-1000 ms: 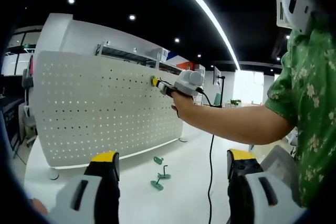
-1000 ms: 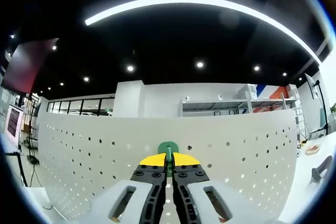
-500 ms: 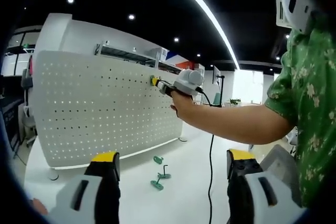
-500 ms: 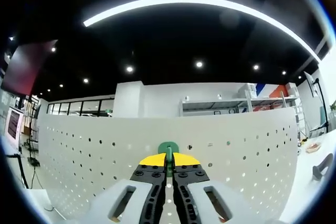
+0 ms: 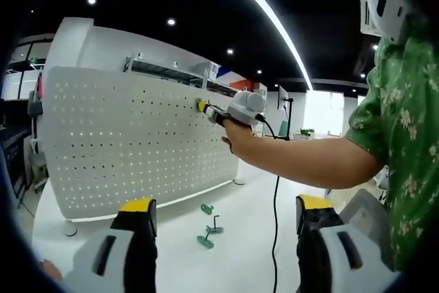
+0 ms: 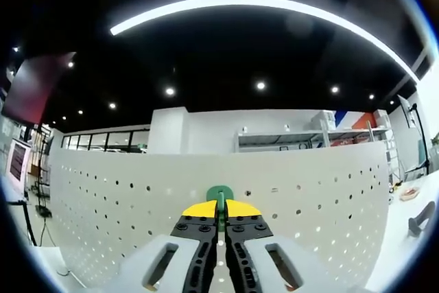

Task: Insert the hook assembly into the mounting plate slot until the hook locks in place.

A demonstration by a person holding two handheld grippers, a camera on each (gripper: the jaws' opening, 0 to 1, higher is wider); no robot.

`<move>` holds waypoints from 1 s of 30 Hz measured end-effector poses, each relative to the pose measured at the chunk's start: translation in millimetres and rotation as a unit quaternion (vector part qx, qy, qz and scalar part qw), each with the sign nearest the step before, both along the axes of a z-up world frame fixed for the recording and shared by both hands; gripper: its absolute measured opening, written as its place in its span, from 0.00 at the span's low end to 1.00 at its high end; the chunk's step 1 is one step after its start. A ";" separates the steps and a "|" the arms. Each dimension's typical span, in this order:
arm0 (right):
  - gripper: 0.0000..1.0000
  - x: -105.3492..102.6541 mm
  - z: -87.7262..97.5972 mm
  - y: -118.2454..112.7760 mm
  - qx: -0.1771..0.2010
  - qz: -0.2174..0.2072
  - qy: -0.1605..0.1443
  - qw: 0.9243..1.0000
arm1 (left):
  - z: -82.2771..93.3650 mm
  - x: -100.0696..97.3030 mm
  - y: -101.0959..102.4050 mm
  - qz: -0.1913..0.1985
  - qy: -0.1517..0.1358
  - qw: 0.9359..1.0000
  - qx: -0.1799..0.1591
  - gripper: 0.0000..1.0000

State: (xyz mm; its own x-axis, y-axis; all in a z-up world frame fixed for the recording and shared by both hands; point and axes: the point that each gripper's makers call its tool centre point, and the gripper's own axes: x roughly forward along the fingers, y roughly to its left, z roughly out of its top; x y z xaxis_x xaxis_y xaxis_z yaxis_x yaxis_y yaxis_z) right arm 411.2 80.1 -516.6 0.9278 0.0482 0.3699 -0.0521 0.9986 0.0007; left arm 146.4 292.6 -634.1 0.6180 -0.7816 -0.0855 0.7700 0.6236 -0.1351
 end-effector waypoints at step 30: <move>0.01 -0.3 0.4 -1.4 0.057 -0.003 -0.025 0.998 | -0.3 0.5 -1.5 -0.005 0.001 1.000 0.000 0.85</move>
